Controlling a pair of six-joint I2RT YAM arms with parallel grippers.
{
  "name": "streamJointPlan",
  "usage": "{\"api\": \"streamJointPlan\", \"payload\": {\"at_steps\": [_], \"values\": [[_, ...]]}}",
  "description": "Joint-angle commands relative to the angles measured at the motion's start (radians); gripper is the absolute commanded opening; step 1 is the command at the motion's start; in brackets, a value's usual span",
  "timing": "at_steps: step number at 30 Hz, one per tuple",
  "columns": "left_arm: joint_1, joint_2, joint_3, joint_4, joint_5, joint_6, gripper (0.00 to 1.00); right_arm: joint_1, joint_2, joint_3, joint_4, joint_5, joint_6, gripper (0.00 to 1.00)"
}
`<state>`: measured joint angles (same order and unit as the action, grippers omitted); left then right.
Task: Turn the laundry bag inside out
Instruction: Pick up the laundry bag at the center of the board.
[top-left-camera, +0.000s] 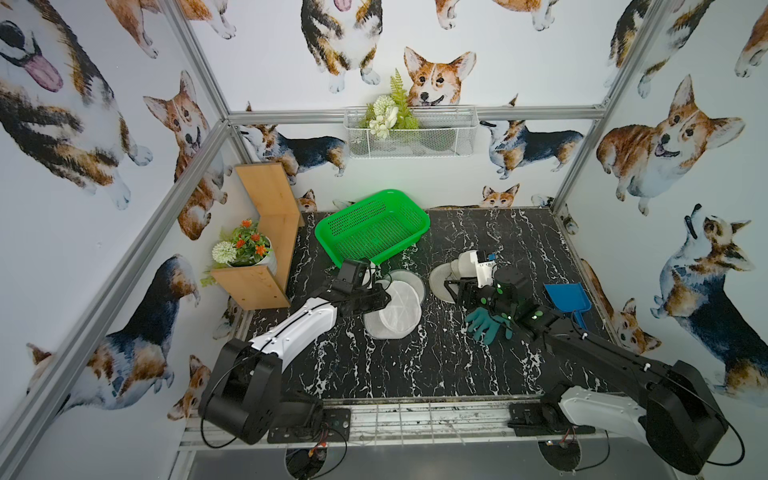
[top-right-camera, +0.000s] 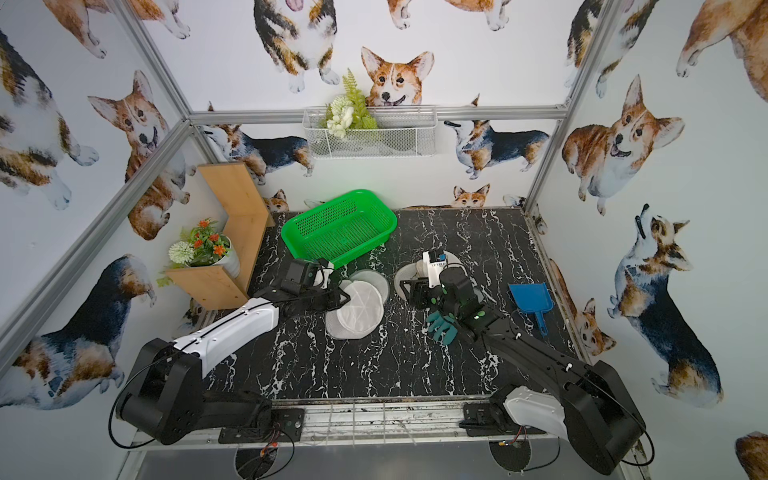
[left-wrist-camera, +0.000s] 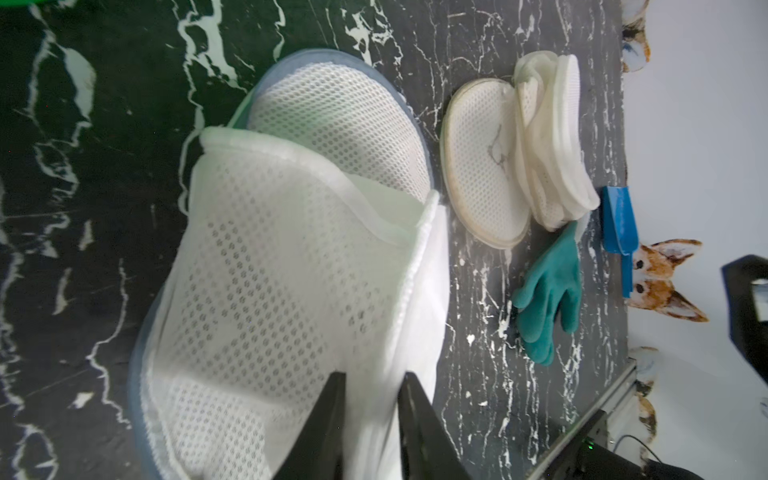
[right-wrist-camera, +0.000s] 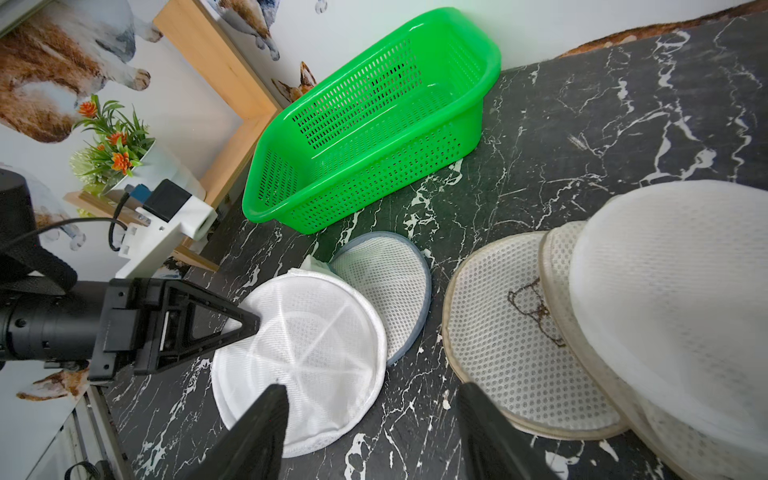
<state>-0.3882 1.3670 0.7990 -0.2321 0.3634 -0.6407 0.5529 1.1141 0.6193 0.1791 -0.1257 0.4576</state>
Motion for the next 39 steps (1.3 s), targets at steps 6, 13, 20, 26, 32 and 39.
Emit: {"api": "streamJointPlan", "payload": {"at_steps": [6,13,20,26,32,39], "values": [[-0.048,-0.127,0.057,0.057,-0.047,-0.345,0.08,0.147,-0.066,0.025,0.01,0.072,-0.315,0.7],[-0.097,-0.23,0.1,-0.016,-0.217,-0.724,0.04,0.293,-0.071,-0.033,0.233,0.089,-0.655,0.75],[-0.134,-0.262,0.126,-0.041,-0.267,-0.802,0.04,0.362,0.026,-0.01,0.32,0.082,-0.843,0.76],[-0.161,-0.273,0.135,-0.051,-0.291,-0.824,0.05,0.398,0.111,0.01,0.407,0.178,-0.89,0.69],[-0.168,-0.285,0.129,-0.072,-0.3,-0.84,0.06,0.401,0.16,0.031,0.427,0.219,-0.89,0.39],[-0.168,-0.291,0.143,-0.078,-0.324,-0.814,0.24,0.402,0.157,0.031,0.413,0.187,-0.8,0.0]]}}
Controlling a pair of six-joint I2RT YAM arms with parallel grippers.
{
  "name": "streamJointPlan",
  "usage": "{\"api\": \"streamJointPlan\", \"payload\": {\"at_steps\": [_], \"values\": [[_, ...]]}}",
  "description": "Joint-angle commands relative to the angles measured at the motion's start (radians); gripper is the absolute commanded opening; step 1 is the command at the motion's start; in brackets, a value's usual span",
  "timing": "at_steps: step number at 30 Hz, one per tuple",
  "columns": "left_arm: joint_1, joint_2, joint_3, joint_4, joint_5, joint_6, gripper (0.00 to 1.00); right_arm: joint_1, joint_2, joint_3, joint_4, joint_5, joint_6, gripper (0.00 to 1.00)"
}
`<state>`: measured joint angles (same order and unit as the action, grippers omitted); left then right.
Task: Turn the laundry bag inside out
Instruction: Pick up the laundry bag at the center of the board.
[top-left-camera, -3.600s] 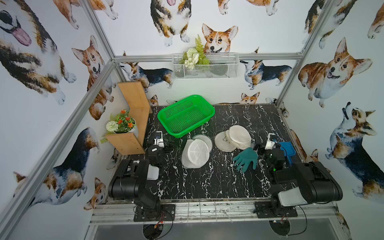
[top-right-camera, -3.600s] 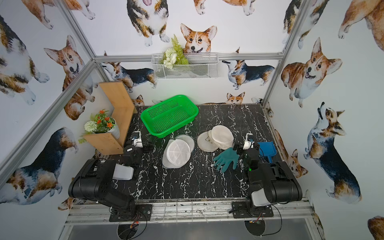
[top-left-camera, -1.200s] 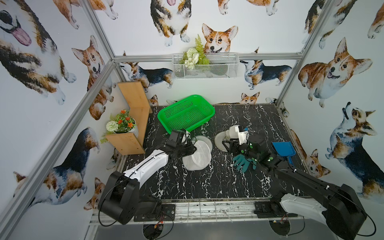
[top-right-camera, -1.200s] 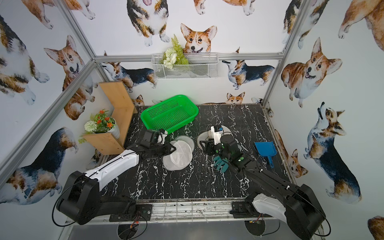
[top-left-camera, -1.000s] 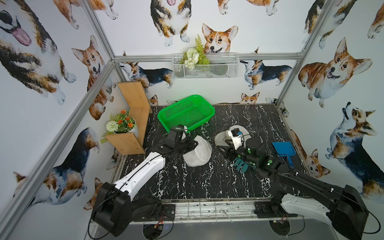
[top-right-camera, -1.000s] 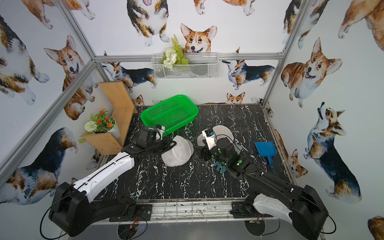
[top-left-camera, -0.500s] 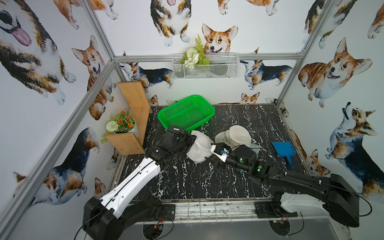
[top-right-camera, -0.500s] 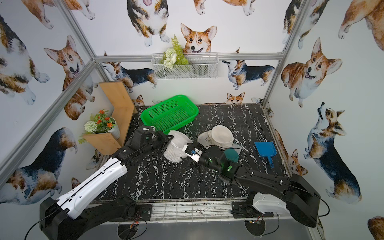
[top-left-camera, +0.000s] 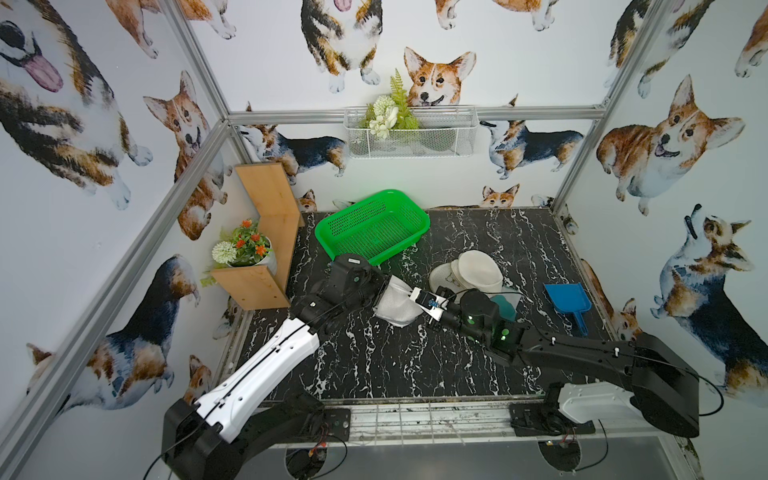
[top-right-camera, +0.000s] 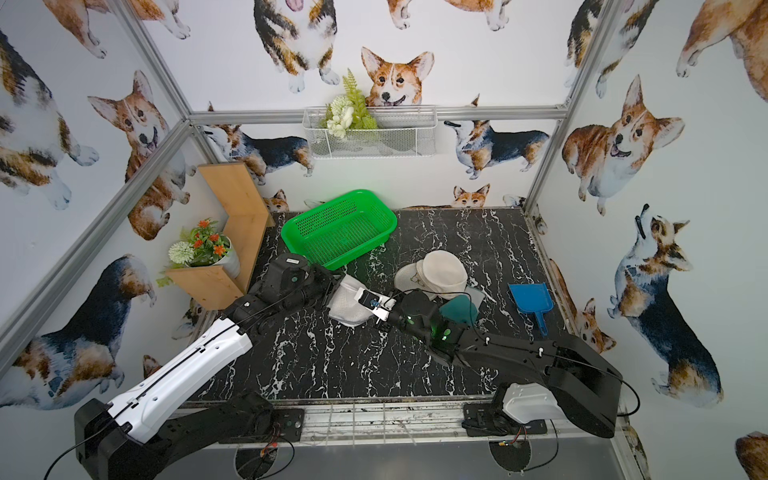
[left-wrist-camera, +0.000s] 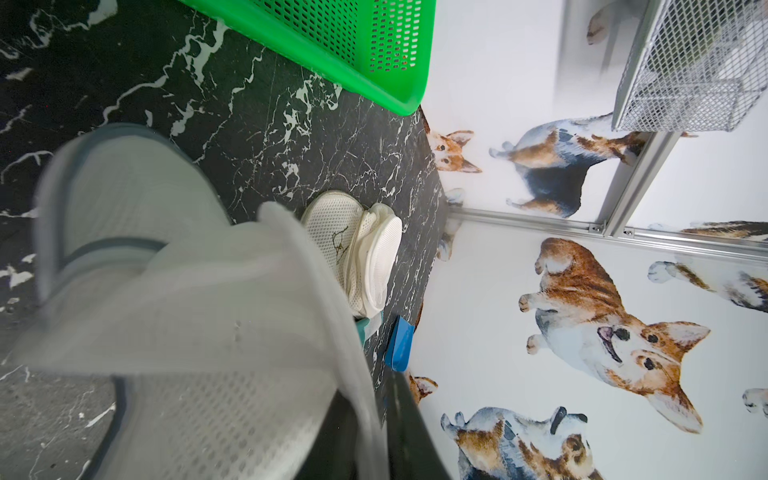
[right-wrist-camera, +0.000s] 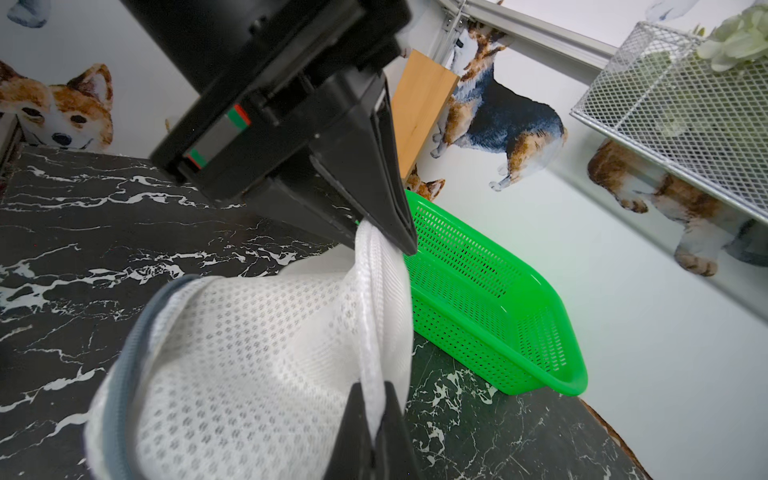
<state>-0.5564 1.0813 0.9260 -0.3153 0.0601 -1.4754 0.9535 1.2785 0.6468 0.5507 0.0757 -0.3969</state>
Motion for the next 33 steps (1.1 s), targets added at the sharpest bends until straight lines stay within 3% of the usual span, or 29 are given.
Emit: {"api": "streamJointPlan", "payload": {"at_steps": [1,5,8,10,13,15,17,19,22,29,33], "values": [[0.0,-0.007,0.025,-0.004,-0.036,0.039,0.29,0.001,-0.016,0.003,0.039,-0.017,0.084,0.0],[0.005,-0.035,0.106,-0.061,-0.189,0.204,0.61,-0.001,-0.066,-0.015,0.022,-0.036,0.21,0.0],[0.011,-0.075,0.199,-0.068,-0.358,0.519,0.76,-0.012,-0.113,-0.004,-0.058,-0.044,0.322,0.0],[0.011,-0.108,0.243,-0.016,-0.4,0.833,0.8,-0.04,-0.145,0.034,-0.168,-0.053,0.428,0.0],[0.009,-0.165,0.262,0.042,-0.257,1.293,0.8,-0.112,-0.187,0.117,-0.361,-0.128,0.573,0.0],[0.009,-0.206,0.253,0.016,-0.098,1.528,0.8,-0.15,-0.201,0.172,-0.469,-0.18,0.619,0.0],[0.009,-0.242,0.238,-0.027,0.04,1.684,0.8,-0.168,-0.206,0.229,-0.573,-0.198,0.632,0.0],[0.003,-0.26,0.221,-0.059,0.15,1.764,0.79,-0.181,-0.195,0.303,-0.688,-0.221,0.634,0.0],[-0.036,-0.256,0.191,-0.045,0.198,1.771,0.8,-0.195,-0.152,0.414,-0.847,-0.266,0.642,0.0],[-0.301,-0.181,0.158,-0.068,0.04,1.957,0.89,-0.197,-0.028,0.626,-1.114,-0.316,0.667,0.0],[-0.343,-0.164,0.138,-0.043,-0.009,2.023,0.94,-0.197,0.0,0.689,-1.181,-0.337,0.679,0.0]]}}
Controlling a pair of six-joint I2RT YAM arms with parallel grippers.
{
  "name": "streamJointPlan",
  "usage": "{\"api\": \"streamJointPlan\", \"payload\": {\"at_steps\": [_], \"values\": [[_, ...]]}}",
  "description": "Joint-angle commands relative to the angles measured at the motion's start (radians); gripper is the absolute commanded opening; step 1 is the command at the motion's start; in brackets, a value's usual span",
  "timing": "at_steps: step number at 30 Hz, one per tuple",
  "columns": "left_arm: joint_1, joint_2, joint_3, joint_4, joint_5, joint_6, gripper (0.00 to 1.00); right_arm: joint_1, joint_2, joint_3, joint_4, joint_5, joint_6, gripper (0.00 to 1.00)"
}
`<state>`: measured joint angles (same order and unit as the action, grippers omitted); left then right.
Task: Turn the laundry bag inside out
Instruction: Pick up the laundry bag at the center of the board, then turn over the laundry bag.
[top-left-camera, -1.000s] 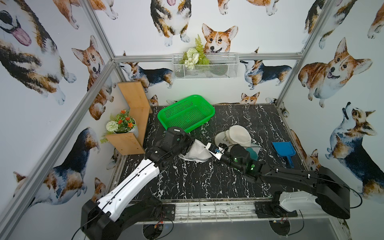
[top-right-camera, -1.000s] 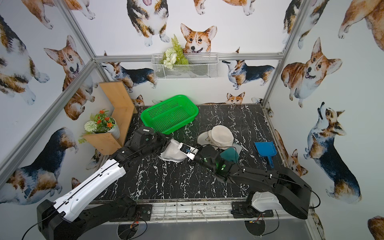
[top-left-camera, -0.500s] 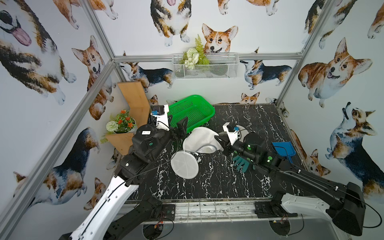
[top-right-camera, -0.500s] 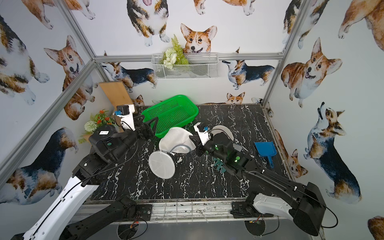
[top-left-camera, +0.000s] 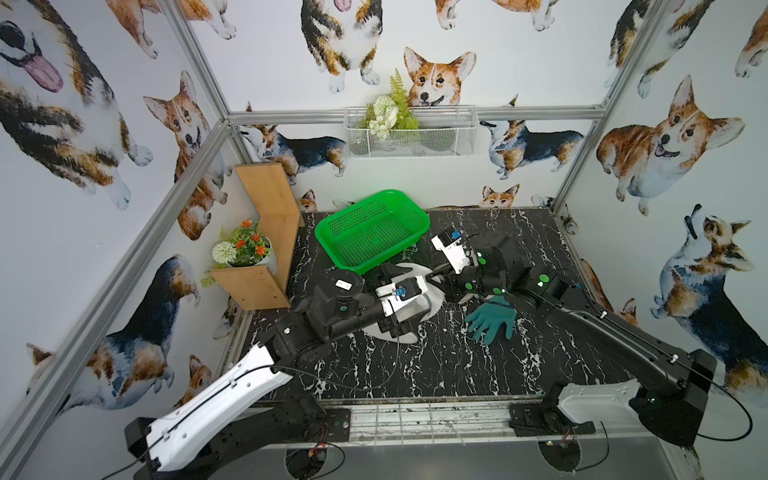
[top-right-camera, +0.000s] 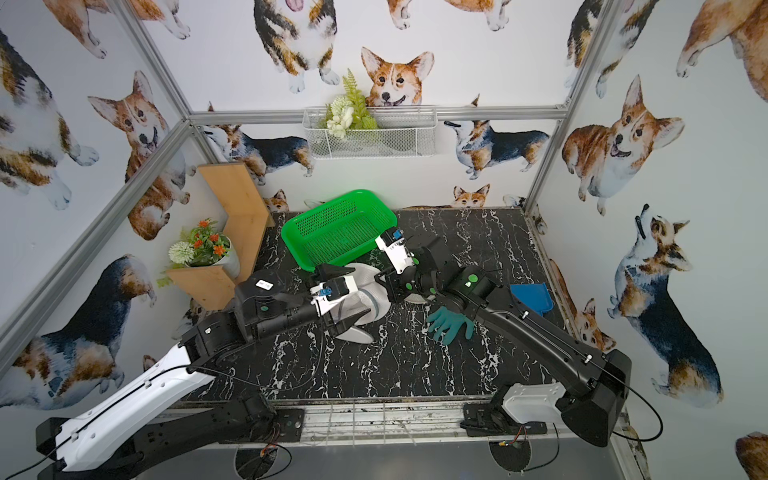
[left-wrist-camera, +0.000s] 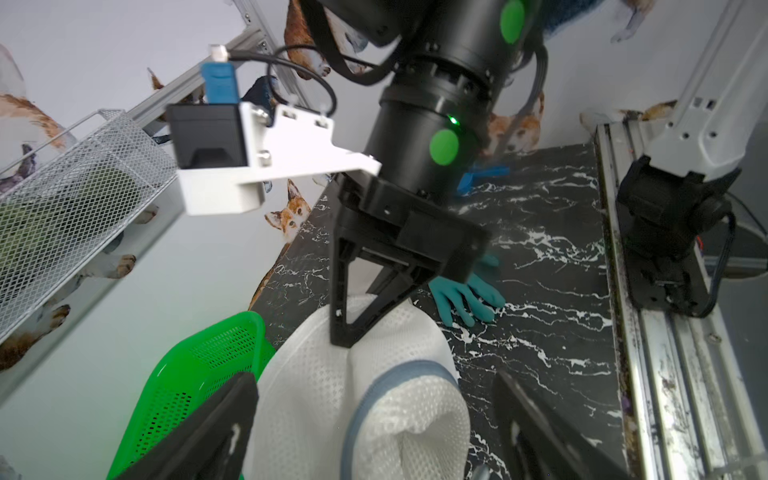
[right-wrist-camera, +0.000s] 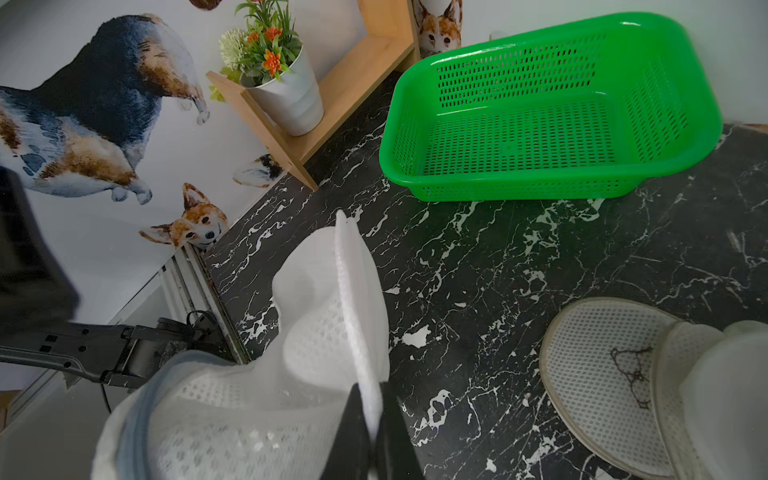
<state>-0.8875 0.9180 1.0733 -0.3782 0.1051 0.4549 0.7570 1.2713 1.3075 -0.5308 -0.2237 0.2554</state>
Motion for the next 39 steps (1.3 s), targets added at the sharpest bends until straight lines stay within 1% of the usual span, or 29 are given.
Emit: {"api": "streamJointPlan", "payload": {"at_steps": [1,4,7,10,13,17,21,23,26,29,34,37,39], "values": [[-0.011,-0.006,-0.017,0.033,-0.057,0.106,0.96,0.0,0.004,0.032,-0.103,-0.041,0.032,0.0],[-0.011,-0.011,-0.027,0.013,-0.065,0.154,0.96,-0.001,-0.012,0.035,-0.11,-0.041,0.032,0.0],[-0.011,-0.011,-0.038,-0.025,-0.098,0.196,0.97,-0.001,-0.021,0.052,-0.127,-0.046,0.023,0.0],[-0.011,-0.006,-0.051,-0.005,-0.112,0.204,1.0,-0.001,-0.015,0.077,-0.145,-0.068,0.025,0.0],[-0.015,0.017,-0.056,0.036,-0.147,0.204,1.0,-0.001,-0.004,0.099,-0.153,-0.101,0.039,0.0],[-0.032,0.037,-0.084,0.138,-0.31,0.257,0.98,-0.001,0.009,0.123,-0.167,-0.156,0.049,0.0],[-0.041,0.05,-0.102,0.204,-0.447,0.348,0.93,0.0,0.011,0.137,-0.19,-0.165,0.046,0.0],[-0.042,0.046,-0.109,0.233,-0.474,0.384,0.91,-0.001,0.012,0.141,-0.208,-0.141,0.04,0.0],[-0.043,0.027,-0.119,0.267,-0.463,0.408,0.89,-0.001,0.017,0.145,-0.241,-0.067,0.027,0.0],[-0.043,0.016,-0.122,0.275,-0.463,0.412,0.87,-0.001,0.026,0.147,-0.264,-0.04,0.005,0.0],[-0.043,0.032,-0.116,0.228,-0.448,0.414,0.83,0.002,0.029,0.142,-0.263,-0.13,-0.041,0.0],[-0.043,0.055,-0.099,0.179,-0.4,0.396,0.81,0.013,0.026,0.138,-0.261,-0.158,-0.088,0.0],[-0.041,0.069,-0.081,0.135,-0.348,0.37,0.77,0.028,0.016,0.129,-0.256,-0.158,-0.133,0.0]]}}
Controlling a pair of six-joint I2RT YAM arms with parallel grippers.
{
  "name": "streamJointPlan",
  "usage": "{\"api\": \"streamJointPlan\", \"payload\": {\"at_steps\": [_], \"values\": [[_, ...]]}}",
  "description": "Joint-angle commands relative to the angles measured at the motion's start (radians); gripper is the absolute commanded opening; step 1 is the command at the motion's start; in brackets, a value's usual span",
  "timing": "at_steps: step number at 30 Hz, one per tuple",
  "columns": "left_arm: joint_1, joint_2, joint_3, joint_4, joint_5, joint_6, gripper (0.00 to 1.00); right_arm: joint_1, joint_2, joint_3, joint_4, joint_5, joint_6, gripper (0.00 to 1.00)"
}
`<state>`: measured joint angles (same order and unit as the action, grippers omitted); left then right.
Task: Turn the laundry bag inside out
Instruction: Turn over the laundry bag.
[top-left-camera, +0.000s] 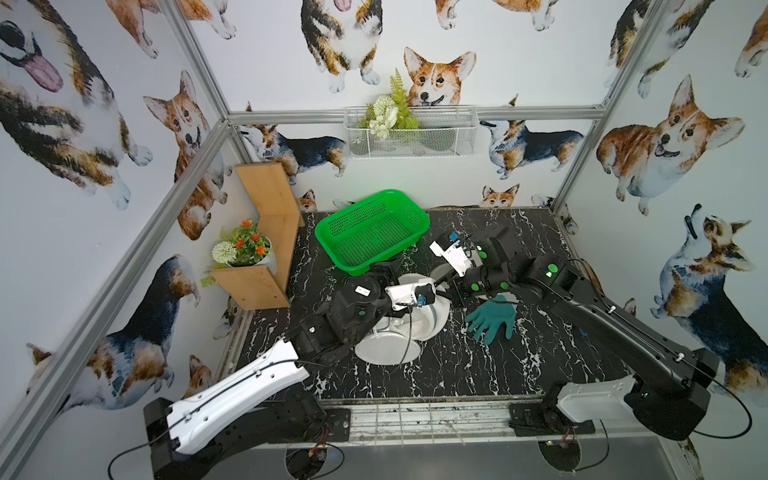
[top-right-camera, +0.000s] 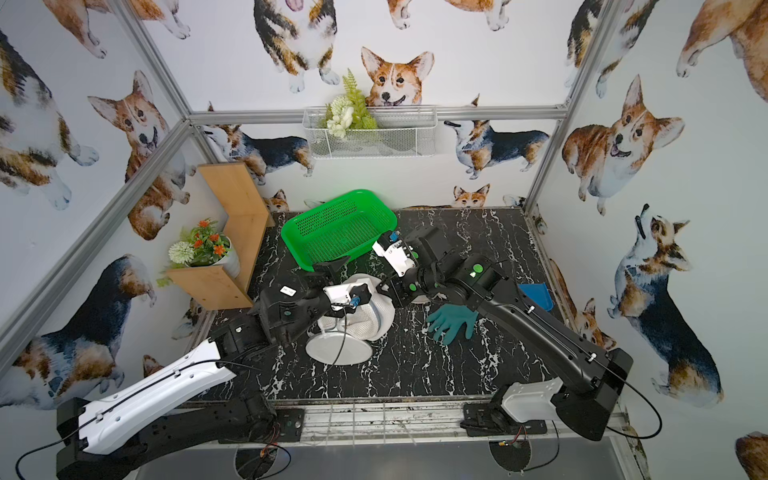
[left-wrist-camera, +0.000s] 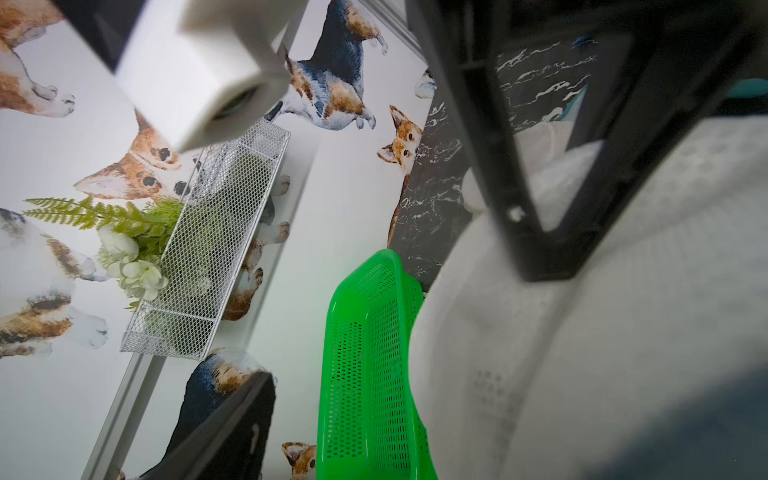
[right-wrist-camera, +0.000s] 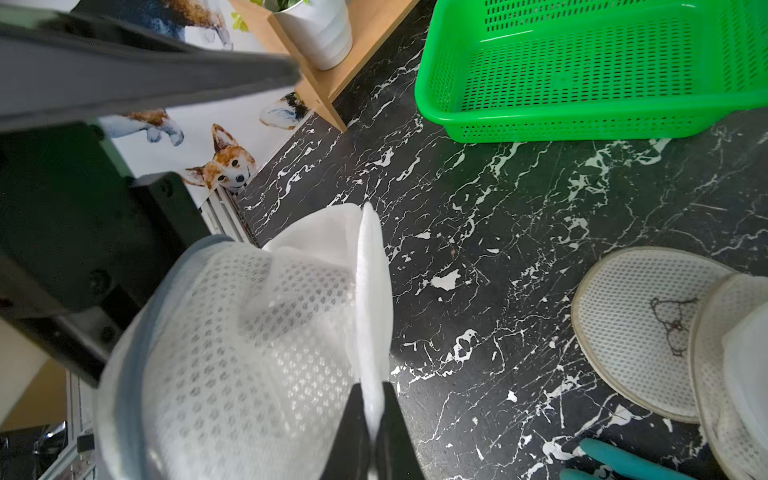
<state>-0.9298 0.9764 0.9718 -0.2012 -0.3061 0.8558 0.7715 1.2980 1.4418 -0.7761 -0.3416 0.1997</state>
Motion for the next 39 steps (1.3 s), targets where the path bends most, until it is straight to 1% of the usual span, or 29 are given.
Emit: {"api": "streamJointPlan", "payload": {"at_steps": [1,6,9,11,12,16,17,19,22,24,25,26,27,28,29,30,31,33,35,36,37,39], "values": [[0.0,0.017,0.027,-0.057,0.084,-0.042,0.75,0.02,-0.016,-0.011,-0.007,-0.038,-0.097,0.0],[0.012,0.032,0.058,-0.14,0.2,-0.105,0.55,0.036,-0.068,-0.063,0.036,0.0,-0.222,0.0],[0.035,0.041,0.086,-0.224,0.337,-0.151,0.49,0.036,-0.111,-0.108,0.095,0.03,-0.29,0.0],[0.042,0.052,0.101,-0.271,0.405,-0.179,0.42,0.036,-0.136,-0.137,0.14,0.04,-0.325,0.0],[0.042,0.058,0.107,-0.282,0.427,-0.19,0.38,0.036,-0.147,-0.149,0.156,0.044,-0.339,0.0],[0.046,0.059,0.112,-0.288,0.477,-0.235,0.12,0.036,-0.172,-0.202,0.213,0.057,-0.398,0.0],[0.048,0.062,0.113,-0.29,0.487,-0.243,0.09,0.035,-0.21,-0.217,0.227,0.058,-0.414,0.0],[0.05,0.069,0.116,-0.295,0.502,-0.258,0.07,0.037,-0.229,-0.243,0.254,0.054,-0.446,0.0],[0.051,0.071,0.124,-0.29,0.51,-0.285,0.01,0.038,-0.249,-0.266,0.296,0.094,-0.457,0.0],[0.051,0.072,0.123,-0.274,0.517,-0.307,0.0,0.037,-0.258,-0.272,0.322,0.109,-0.452,0.0],[0.052,0.071,0.121,-0.26,0.512,-0.324,0.0,0.037,-0.264,-0.279,0.341,0.114,-0.442,0.02],[0.052,0.073,0.118,-0.24,0.503,-0.346,0.0,0.038,-0.27,-0.285,0.359,0.118,-0.432,0.12],[0.052,0.074,0.115,-0.224,0.49,-0.367,0.0,0.037,-0.276,-0.29,0.374,0.128,-0.419,0.24],[0.053,0.078,0.115,-0.206,0.457,-0.395,0.0,0.038,-0.284,-0.294,0.391,0.157,-0.398,0.4],[0.055,0.087,0.118,-0.194,0.409,-0.431,0.0,0.037,-0.294,-0.296,0.402,0.214,-0.366,0.54],[0.054,0.099,0.124,-0.193,0.36,-0.468,0.0,0.037,-0.307,-0.297,0.408,0.278,-0.336,0.62],[0.055,0.115,0.136,-0.194,0.308,-0.51,0.0,0.037,-0.324,-0.302,0.409,0.367,-0.302,0.7],[0.058,0.145,0.159,-0.201,0.234,-0.609,0.0,0.035,-0.374,-0.331,0.412,0.532,-0.236,0.75],[0.063,0.172,0.173,-0.198,0.19,-0.716,0.0,0.036,-0.45,-0.393,0.42,0.646,-0.185,0.78],[0.063,0.183,0.179,-0.196,0.178,-0.761,0.0,0.035,-0.486,-0.425,0.433,0.667,-0.166,0.79],[0.064,0.197,0.19,-0.192,0.169,-0.809,0.0,0.036,-0.529,-0.466,0.454,0.659,-0.152,0.79],[0.065,0.219,0.207,-0.18,0.169,-0.883,0.0,0.037,-0.594,-0.55,0.519,0.587,-0.143,0.77]]}}
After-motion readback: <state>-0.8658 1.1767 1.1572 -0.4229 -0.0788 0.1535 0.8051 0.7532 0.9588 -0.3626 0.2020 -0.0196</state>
